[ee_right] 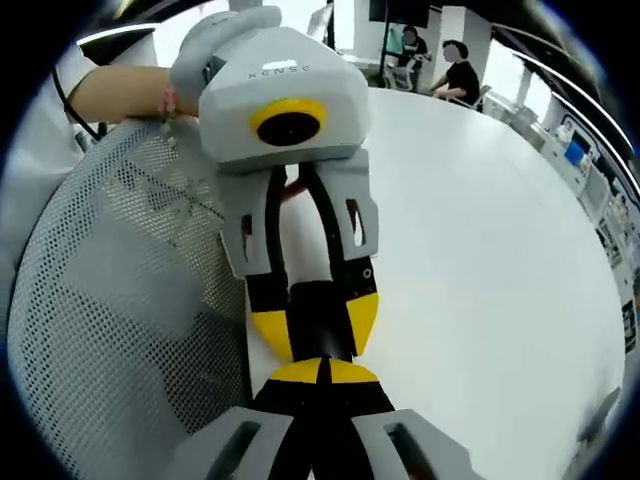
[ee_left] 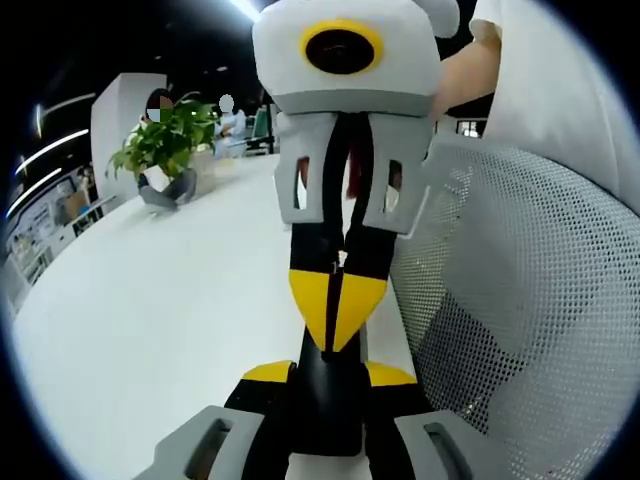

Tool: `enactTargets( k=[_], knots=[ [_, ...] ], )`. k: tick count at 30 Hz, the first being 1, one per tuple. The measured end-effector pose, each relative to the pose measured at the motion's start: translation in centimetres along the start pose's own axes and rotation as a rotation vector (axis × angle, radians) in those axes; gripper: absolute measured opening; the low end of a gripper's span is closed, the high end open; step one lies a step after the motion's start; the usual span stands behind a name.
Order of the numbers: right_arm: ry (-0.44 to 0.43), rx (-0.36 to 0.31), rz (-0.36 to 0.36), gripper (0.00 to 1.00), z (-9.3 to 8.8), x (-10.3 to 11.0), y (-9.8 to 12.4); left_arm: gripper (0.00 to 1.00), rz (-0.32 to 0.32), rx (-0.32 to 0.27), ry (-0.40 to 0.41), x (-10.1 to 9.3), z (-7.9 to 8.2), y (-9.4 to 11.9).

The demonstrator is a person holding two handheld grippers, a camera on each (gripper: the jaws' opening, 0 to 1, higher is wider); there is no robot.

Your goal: Press the specified remote control buttons in sequence, fully releasing each button before pressing the next.

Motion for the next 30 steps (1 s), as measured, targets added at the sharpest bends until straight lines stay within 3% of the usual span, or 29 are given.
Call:
enactTargets(
  k=[2, 14, 19, 30],
  knots=[
    [0.038, 0.014, -0.006, 0.00, 0.04, -0.19, 0.02, 0.25, 0.000, -0.001, 0.001, 0.01, 0.01, 0.00],
    [0.011, 0.069, 0.009, 0.00, 0.16, -0.09, -0.20, 0.25, -0.002, 0.000, -0.001, -0.04, 0.08, -0.02],
    [-0.048, 0.042, -0.003, 0.00, -0.08, -0.05, -0.08, 0.25, -0.002, -0.001, 0.000, -0.05, 0.07, -0.04],
    [-0.090, 0.023, -0.067, 0.00, -0.10, 0.21, -0.13, 0.25, 0.016, -0.023, 0.009, -0.14, 0.07, -0.09]
  ],
)
Point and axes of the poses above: the point that each gripper's makers call its tool centre point, and the gripper's own axes: y roughly backward along the fingers, x roughly to its left, z roughly out of its top, the point moved 4 cm from there along y, roughly backward along the fingers, and after that the axes turned 13 degrees about y, right-handed, at the moved point
